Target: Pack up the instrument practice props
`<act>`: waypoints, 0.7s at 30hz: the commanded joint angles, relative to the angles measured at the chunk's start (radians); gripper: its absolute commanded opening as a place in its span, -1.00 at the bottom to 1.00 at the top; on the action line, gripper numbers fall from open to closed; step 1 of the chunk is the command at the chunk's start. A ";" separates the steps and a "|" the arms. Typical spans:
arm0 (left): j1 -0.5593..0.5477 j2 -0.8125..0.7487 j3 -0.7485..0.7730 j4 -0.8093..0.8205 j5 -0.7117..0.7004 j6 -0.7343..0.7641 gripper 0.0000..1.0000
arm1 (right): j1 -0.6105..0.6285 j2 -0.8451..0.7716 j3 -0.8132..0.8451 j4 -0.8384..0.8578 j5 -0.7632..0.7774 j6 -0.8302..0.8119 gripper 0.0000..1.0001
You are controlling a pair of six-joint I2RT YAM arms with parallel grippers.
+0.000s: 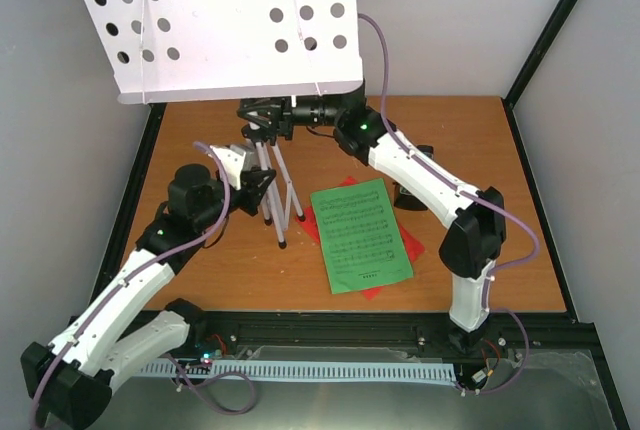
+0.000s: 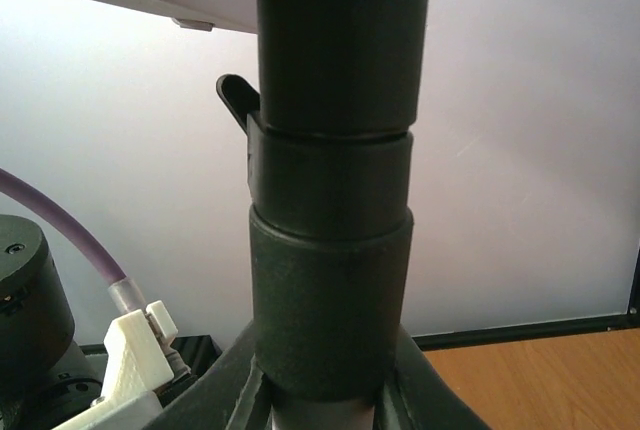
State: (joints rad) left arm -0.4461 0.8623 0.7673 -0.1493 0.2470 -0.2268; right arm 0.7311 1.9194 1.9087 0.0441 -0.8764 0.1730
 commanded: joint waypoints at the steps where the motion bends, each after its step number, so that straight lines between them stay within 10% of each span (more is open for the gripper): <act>1: 0.017 -0.088 0.059 0.229 -0.154 0.023 -0.99 | 0.066 -0.113 -0.109 0.109 -0.049 0.024 -0.94; 15: 0.017 -0.151 -0.233 0.319 -0.113 -0.015 -0.99 | 0.089 -0.212 -0.532 0.633 0.125 0.232 -0.95; 21: 0.017 -0.126 -0.239 0.255 -0.126 -0.048 -0.28 | 0.093 -0.242 -0.573 0.628 0.178 0.207 -0.94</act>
State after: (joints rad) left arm -0.4564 0.7338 0.5110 -0.0071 0.2638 -0.2111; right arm 0.7807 1.7622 1.3624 0.6090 -0.6498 0.3271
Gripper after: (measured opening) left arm 0.287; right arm 0.201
